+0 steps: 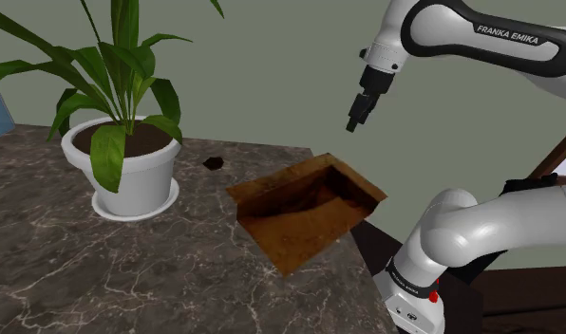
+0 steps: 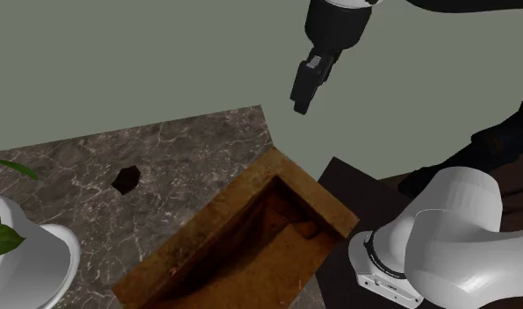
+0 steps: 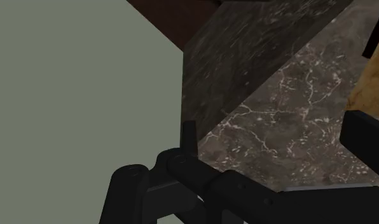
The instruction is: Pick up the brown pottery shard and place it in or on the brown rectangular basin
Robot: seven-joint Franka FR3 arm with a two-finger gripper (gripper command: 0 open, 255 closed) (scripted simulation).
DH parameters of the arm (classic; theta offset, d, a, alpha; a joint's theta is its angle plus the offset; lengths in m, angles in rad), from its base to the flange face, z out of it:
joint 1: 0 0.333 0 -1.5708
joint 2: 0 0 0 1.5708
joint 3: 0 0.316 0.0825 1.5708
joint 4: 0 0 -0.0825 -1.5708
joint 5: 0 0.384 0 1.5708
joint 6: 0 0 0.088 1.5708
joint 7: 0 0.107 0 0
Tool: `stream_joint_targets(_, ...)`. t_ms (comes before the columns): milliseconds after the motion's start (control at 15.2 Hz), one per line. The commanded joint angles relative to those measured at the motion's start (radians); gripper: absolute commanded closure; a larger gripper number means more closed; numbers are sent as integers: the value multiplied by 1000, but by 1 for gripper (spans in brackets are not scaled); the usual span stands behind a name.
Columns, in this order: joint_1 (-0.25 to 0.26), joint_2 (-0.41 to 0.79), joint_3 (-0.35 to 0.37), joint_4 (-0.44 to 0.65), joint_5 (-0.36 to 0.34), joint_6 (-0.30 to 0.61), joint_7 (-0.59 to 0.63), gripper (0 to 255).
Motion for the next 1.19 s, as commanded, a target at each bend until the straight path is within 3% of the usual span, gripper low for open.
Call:
stream_joint_targets(0,0,0,0,0,0,0,0,0)
stream_joint_targets(528,55,208,108,60,62,148,104,0)
stream_joint_targets(1122,100,485,219,215,77,271,218,0)
